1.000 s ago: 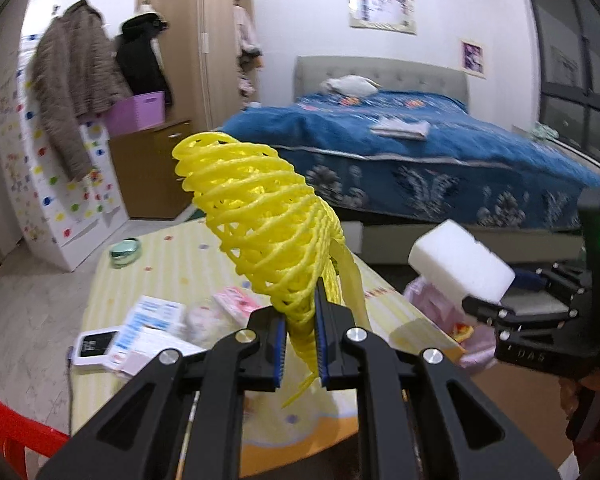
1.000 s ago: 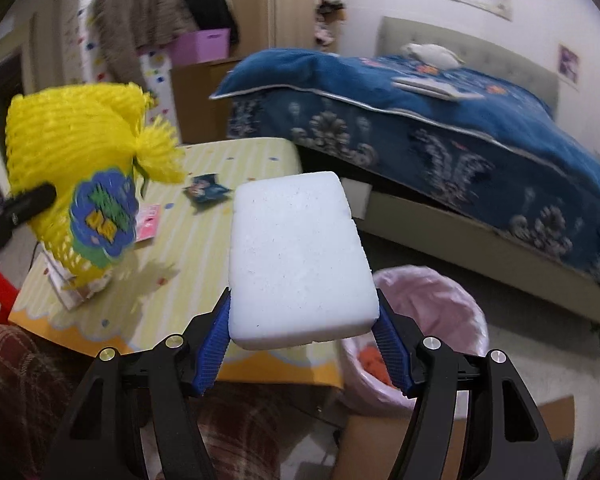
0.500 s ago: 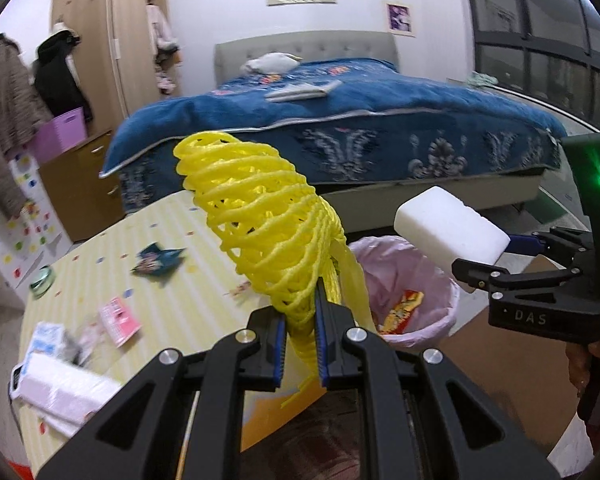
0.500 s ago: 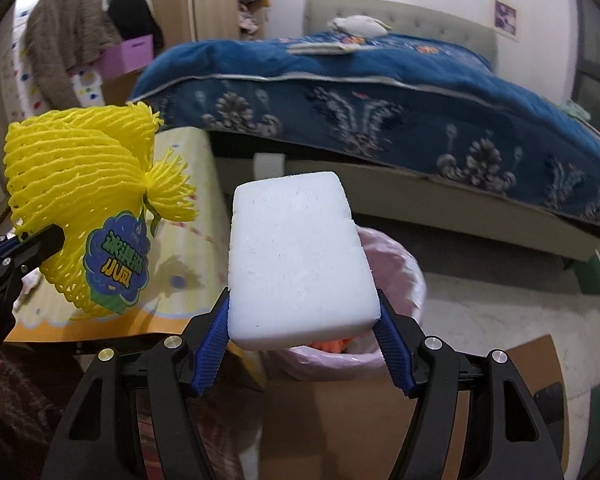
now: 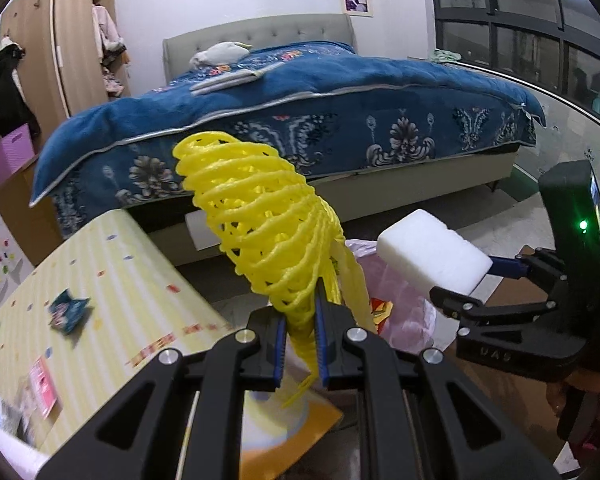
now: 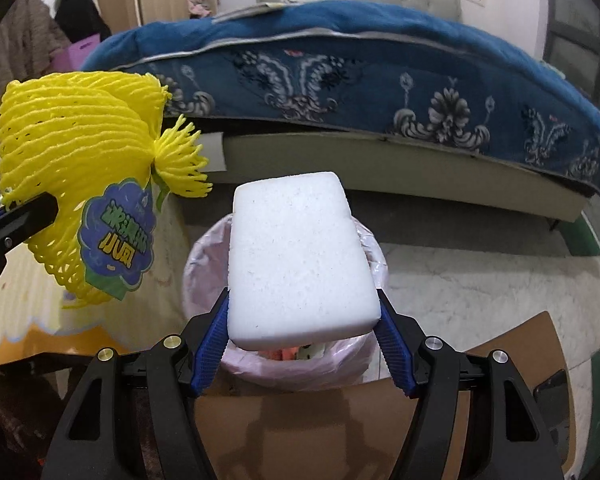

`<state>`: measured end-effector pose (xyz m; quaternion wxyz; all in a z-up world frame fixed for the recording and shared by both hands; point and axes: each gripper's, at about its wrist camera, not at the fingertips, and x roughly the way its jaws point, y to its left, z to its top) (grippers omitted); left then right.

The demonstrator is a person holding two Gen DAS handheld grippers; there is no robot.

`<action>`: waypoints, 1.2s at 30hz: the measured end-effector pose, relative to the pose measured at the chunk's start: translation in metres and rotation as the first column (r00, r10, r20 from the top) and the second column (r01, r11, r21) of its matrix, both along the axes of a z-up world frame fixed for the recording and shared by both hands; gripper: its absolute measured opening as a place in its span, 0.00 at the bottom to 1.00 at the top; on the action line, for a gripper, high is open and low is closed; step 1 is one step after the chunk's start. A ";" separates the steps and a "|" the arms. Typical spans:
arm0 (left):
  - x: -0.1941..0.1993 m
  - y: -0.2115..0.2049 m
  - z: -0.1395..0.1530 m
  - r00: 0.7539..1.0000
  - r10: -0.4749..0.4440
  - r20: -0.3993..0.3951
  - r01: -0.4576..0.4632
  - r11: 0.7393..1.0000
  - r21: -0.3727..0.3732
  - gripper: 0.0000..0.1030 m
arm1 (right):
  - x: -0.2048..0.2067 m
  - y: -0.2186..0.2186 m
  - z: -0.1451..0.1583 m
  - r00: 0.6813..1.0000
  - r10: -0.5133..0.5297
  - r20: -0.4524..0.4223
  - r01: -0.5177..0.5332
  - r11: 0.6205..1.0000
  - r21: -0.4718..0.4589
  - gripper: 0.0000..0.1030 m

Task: Collect trash
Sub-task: 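Carry net and foam block over the pink bin and open both tools, then move both tools back over the table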

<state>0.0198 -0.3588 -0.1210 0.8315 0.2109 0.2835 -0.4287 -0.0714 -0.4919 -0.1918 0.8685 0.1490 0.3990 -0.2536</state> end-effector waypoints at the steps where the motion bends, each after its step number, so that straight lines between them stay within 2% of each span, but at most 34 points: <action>1: 0.002 -0.005 -0.002 1.000 -0.002 -0.004 0.002 1.000 0.004 0.10 | 0.003 -0.005 -0.004 1.000 -0.007 -0.005 0.007 1.000 0.004 0.65; 6: 0.014 -0.029 -0.014 0.999 -0.017 -0.040 0.018 1.000 0.024 0.12 | 0.016 -0.021 -0.020 1.000 -0.018 -0.014 0.018 1.000 0.021 0.68; 8: 0.019 -0.036 -0.017 0.998 -0.017 -0.052 0.019 0.999 0.035 0.30 | 0.021 -0.027 -0.027 1.000 -0.012 -0.017 0.013 0.999 0.029 0.75; 9: 0.021 -0.037 -0.018 0.998 -0.012 -0.065 0.014 0.999 0.036 0.46 | 0.023 -0.028 -0.029 1.000 -0.016 -0.022 0.016 0.999 0.027 0.81; 11: 0.028 -0.034 -0.018 0.995 0.009 -0.096 -0.008 1.000 0.013 0.54 | 0.023 -0.029 -0.033 0.999 -0.024 -0.032 0.025 0.999 0.019 0.83; 17: 0.035 -0.012 -0.015 0.990 0.070 -0.125 -0.070 0.998 0.007 0.55 | 0.002 -0.024 -0.026 0.999 -0.048 -0.014 0.048 0.998 0.037 0.83; 24: 0.023 0.045 0.006 0.982 0.149 -0.115 -0.152 0.988 -0.018 0.60 | -0.019 0.001 0.006 0.998 -0.038 0.044 0.037 0.999 0.035 0.83; 30: 0.005 0.098 0.020 0.974 0.215 -0.066 -0.217 0.976 -0.015 0.63 | -0.012 0.048 0.036 0.995 0.064 0.078 -0.063 0.998 -0.008 0.83; 36: -0.009 0.156 0.030 0.953 0.302 -0.030 -0.303 0.953 -0.028 0.65 | 0.003 0.110 0.058 0.974 0.209 0.090 -0.204 0.977 -0.054 0.83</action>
